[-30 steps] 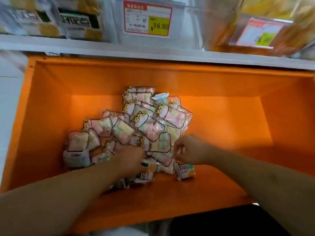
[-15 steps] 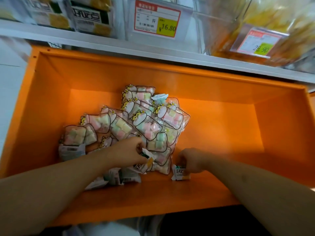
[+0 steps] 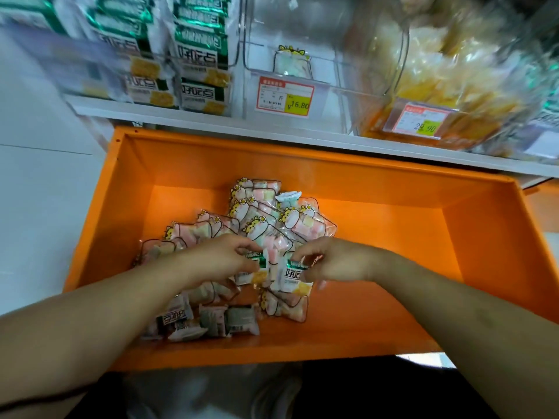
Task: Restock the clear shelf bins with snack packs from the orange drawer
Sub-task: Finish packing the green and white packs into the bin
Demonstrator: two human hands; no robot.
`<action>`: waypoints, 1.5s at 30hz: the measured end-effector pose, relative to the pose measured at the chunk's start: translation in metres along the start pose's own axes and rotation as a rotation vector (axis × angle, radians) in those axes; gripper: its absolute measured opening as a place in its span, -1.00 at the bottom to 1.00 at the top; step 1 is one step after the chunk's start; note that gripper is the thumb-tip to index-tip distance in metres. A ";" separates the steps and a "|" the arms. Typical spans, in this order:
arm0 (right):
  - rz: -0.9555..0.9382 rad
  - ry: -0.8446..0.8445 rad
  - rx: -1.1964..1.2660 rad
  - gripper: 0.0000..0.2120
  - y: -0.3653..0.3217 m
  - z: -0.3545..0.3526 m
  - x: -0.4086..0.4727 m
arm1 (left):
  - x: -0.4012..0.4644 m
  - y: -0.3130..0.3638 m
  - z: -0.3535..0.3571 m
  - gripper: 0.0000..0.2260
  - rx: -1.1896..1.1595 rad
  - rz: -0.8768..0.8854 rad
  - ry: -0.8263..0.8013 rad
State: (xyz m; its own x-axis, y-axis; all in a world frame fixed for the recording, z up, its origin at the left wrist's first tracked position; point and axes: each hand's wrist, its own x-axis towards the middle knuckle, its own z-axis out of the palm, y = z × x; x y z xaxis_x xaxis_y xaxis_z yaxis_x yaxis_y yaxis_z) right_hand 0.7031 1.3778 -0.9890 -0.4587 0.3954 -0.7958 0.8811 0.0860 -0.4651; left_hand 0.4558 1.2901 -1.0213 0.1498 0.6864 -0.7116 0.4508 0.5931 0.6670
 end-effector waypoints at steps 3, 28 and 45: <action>-0.084 0.112 0.057 -0.65 -0.033 -0.004 -0.010 | -0.017 0.009 -0.011 -0.64 -0.167 -0.012 0.014; -0.168 -0.087 -0.319 -0.54 -0.080 0.134 0.103 | -0.037 -0.084 -0.065 -0.31 -0.040 -0.182 0.193; -0.278 0.236 0.380 -0.60 -0.120 -0.023 -0.042 | -0.106 0.020 -0.107 -0.54 -0.242 0.008 0.360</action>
State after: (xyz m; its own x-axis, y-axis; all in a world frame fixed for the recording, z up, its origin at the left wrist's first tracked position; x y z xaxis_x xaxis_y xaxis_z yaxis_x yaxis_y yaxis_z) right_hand 0.6190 1.3721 -0.8912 -0.5920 0.6037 -0.5340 0.6059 -0.1035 -0.7888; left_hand 0.3547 1.2747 -0.9089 -0.1829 0.7691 -0.6124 0.2256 0.6391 0.7353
